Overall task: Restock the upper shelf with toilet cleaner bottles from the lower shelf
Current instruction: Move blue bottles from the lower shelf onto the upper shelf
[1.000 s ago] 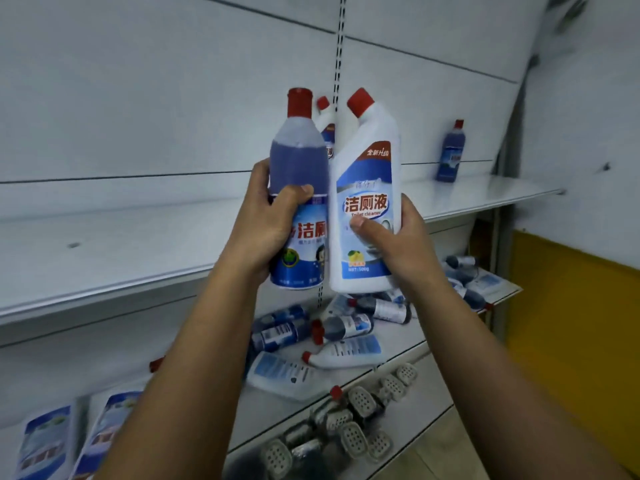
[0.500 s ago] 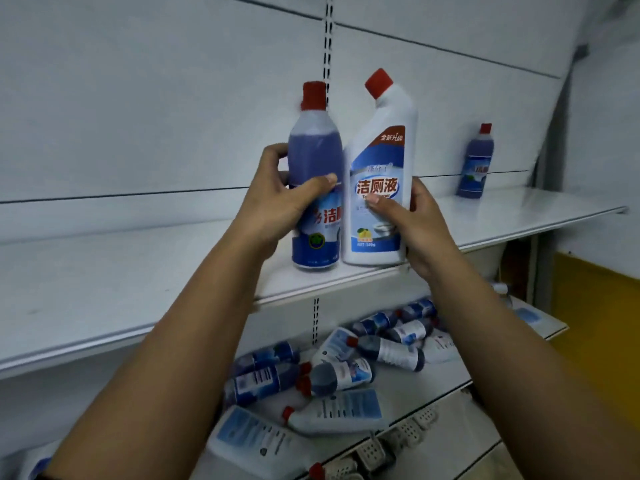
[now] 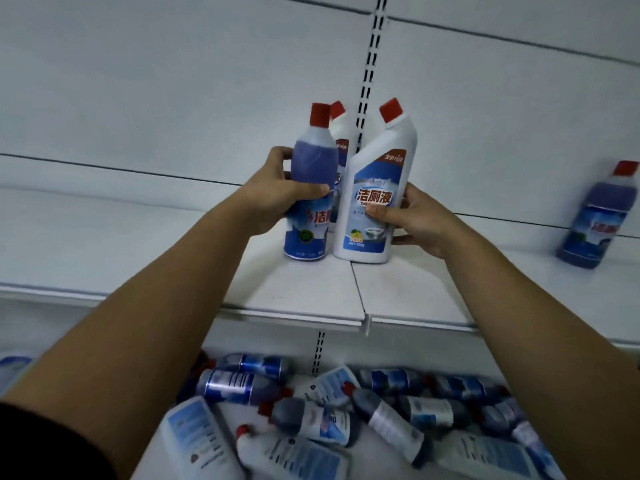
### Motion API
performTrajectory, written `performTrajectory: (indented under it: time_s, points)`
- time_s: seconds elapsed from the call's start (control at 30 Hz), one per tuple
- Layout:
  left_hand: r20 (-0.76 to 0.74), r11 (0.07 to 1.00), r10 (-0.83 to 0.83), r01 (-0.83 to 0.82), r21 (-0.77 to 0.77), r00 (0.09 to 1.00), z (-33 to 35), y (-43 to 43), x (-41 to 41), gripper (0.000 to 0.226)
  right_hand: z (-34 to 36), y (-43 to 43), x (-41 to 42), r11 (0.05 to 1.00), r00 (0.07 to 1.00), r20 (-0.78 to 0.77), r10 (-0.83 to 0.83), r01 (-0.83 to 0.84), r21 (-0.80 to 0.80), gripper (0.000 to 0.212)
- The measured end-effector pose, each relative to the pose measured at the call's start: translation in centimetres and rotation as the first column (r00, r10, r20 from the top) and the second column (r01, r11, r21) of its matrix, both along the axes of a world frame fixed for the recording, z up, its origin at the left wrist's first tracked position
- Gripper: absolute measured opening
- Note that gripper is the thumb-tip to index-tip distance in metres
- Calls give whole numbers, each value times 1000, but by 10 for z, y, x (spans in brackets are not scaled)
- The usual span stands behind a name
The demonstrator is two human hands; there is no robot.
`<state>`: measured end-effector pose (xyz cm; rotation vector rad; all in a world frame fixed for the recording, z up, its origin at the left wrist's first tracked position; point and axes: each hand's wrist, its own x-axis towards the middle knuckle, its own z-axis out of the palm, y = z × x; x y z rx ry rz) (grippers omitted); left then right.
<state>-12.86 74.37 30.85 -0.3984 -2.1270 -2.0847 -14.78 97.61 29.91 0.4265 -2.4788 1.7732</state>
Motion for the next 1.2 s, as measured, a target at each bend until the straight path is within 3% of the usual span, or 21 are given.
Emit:
performTrajectory:
  time_s: [0.37,0.5,0.6,0.87,1.1,1.2]
  points:
    - [-27,983,138,-141,-119,990,-1,29,-39,62,-2,30,-74,999,999,21,29,-30,44,55]
    - [-12,986,127,-128,-110,992,-3,35,-54,61,-10,30,-91,996,998,-45,-37,40,76,61]
    - [-13,989,110,-110,-97,994,-6,36,-62,61,-21,29,-97,969,980,-159,-117,148,196,71]
    - [-27,994,73,-75,-81,997,-13,35,-69,64,-32,27,-103,826,966,-212,-149,240,510,54]
    - [-56,994,54,-59,-93,997,-16,38,-54,65,-43,20,-74,526,979,-91,-180,174,833,54]
    - [-77,993,21,-30,-112,997,-12,45,-35,63,-45,25,-40,472,986,-110,-125,157,868,50]
